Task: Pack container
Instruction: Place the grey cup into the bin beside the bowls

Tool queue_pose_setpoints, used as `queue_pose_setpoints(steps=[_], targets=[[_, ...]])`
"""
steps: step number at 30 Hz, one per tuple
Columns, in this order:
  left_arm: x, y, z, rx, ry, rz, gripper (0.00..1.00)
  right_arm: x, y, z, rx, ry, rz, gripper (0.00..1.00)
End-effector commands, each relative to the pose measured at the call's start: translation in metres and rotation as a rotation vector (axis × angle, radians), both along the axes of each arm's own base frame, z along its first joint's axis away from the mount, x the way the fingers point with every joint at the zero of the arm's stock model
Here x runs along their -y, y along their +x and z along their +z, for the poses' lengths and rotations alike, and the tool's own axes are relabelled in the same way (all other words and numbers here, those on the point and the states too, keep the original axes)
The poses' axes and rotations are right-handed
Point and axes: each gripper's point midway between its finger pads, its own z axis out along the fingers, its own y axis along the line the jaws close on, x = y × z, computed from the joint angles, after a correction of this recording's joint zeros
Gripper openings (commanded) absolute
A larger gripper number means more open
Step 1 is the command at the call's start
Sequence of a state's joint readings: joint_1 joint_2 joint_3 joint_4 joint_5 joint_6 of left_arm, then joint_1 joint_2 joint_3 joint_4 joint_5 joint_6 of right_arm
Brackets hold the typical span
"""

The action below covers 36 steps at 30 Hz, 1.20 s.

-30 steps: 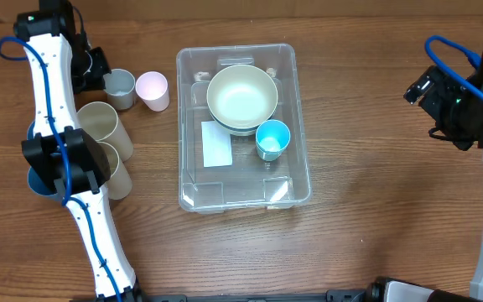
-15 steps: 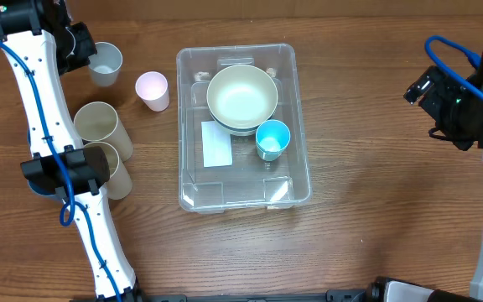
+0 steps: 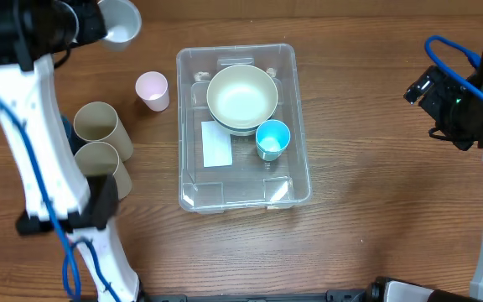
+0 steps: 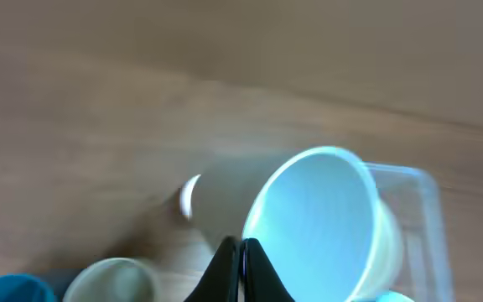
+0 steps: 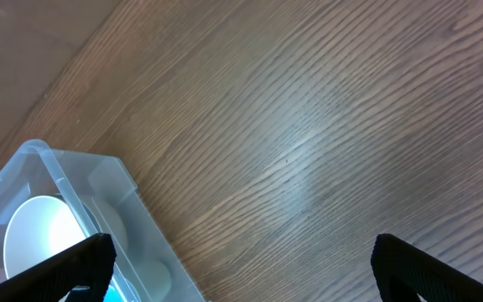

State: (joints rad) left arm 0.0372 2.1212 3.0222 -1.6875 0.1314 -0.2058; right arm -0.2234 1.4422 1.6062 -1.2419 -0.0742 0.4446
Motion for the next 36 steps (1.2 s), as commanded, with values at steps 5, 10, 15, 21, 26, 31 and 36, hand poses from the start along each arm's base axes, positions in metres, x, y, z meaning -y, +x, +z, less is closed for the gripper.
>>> queue_pose_setpoints(steps=[5,10,15,21,26,31,36], targets=[[0.124,-0.057,0.045,0.091,-0.093,-0.300,0.04,0.002,0.002,0.004,0.013,-0.003,-0.008,1.00],[0.167,-0.062,-0.002,-0.067,-0.007,-0.353,0.04,0.002,0.002,0.004,0.013,-0.003,-0.008,1.00],[0.170,-0.061,-0.021,-0.128,0.033,-0.335,0.04,0.002,0.002,0.004,0.013,-0.003,-0.008,1.00],[0.157,-0.054,-0.044,-0.182,0.135,-0.310,0.31,0.002,0.002,0.004,0.013,-0.003,-0.008,1.00],[0.147,-0.051,-0.051,-0.195,0.214,-0.306,0.64,0.002,0.002,0.004,0.013,-0.003,-0.008,1.00],[0.084,-0.051,-0.019,-0.112,0.290,-0.125,0.76,0.002,0.002,0.004,0.013,-0.003,-0.008,1.00],[0.025,-0.048,-0.017,-0.142,0.095,-0.025,0.79,0.002,0.002,0.004,0.013,-0.003,-0.008,1.00]])
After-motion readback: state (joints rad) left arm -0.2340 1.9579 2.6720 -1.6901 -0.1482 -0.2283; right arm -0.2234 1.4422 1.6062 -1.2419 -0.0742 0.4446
